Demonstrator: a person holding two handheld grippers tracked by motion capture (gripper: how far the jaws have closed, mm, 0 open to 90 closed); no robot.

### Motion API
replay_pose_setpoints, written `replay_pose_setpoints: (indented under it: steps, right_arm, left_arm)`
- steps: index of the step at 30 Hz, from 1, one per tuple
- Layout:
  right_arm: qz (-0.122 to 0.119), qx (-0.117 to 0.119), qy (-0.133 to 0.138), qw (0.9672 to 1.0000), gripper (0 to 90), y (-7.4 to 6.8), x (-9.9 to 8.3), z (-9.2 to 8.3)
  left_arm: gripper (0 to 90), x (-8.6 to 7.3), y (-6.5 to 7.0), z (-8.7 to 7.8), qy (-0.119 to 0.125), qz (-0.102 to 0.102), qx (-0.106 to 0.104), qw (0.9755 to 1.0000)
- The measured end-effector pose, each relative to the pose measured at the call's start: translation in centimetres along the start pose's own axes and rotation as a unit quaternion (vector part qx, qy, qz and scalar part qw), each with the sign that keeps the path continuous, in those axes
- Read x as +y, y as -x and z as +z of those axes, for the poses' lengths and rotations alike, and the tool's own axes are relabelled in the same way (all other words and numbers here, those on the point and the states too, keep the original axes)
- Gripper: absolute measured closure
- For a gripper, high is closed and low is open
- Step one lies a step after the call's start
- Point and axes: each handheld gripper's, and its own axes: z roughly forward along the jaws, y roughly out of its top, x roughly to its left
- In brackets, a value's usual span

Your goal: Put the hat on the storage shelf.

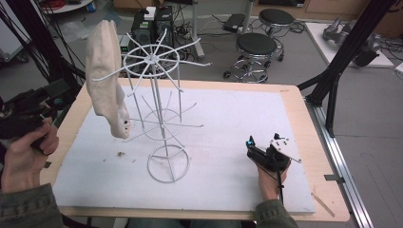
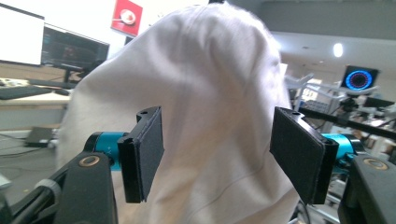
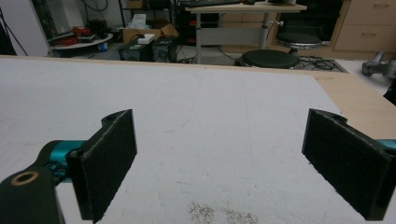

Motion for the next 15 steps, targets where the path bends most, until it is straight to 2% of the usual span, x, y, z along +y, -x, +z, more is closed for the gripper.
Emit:
replay_pose_setpoints:
  steps: [7,15]
  right_arm:
    - [0.001,0.001,-0.001,1.0,9.1,0.0,0.0,0.0]
    - [-0.001,0.001,-0.001,1.0,9.1,0.1,0.0,0.0]
  left_arm:
    - [34.4,-1.3,-0.2,-0.4,-0.007,0.016,0.016,0.9997]
    - [34.4,-2.9,-0.6,-1.1,-0.007,0.015,0.038,0.9992]
